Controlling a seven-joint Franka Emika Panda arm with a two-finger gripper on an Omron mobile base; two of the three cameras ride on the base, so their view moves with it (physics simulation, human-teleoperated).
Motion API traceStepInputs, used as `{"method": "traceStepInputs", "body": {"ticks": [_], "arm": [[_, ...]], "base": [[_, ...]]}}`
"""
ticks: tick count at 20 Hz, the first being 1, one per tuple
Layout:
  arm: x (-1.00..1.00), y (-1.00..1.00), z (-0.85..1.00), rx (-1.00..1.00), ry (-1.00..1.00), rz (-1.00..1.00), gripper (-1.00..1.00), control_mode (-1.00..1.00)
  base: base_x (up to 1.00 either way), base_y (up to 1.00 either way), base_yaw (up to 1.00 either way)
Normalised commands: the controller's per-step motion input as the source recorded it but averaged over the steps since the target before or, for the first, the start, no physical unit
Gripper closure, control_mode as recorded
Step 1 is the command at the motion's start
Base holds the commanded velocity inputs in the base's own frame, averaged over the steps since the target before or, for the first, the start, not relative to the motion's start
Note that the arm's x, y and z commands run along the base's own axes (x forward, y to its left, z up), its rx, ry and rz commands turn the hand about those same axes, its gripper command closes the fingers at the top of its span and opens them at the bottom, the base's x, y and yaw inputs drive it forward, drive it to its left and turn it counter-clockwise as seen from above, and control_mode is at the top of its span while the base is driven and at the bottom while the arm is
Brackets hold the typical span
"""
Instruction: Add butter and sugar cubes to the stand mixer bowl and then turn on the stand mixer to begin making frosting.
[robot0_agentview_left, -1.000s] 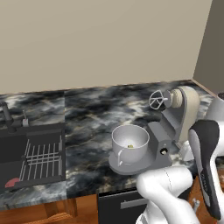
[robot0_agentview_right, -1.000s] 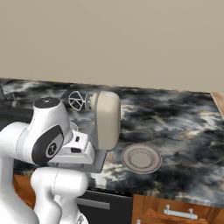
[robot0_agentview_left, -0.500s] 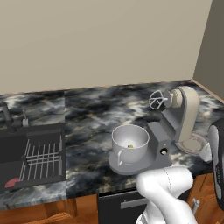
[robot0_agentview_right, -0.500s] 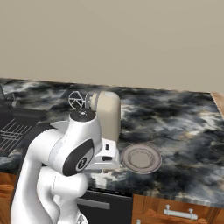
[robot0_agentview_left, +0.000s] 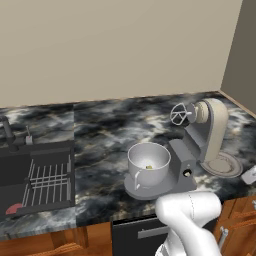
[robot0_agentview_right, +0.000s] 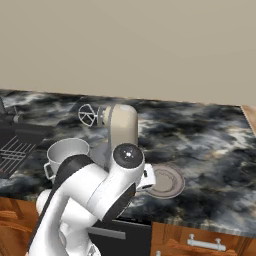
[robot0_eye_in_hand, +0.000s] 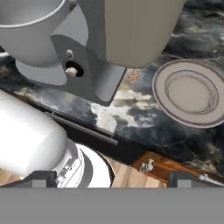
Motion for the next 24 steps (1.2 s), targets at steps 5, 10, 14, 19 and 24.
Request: {"method": "traceStepInputs", "body": {"ticks": [5, 10, 14, 19, 24], "arm": [[0.39, 0.0, -0.09, 0.06, -0.29, 0.35, -1.0, -1.0], [0.46, 0.0, -0.19, 0.04, -0.2, 0.39, -1.0, -1.0], [0.38, 0.0, -0.19, 0.02, -0.17, 0.4, -1.0, -1.0], [0.33, 0.0, -0.2, 0.0, -0.06, 0.3, -1.0, -1.0], [0.36, 0.0, -0.16, 0.0, 0.0, 0.1, -1.0, -1.0]], "base": [[0.0, 0.0, 0.0], [0.0, 0.0, 0.0], [0.0, 0.0, 0.0], [0.0, 0.0, 0.0], [0.0, 0.0, 0.0]]}}
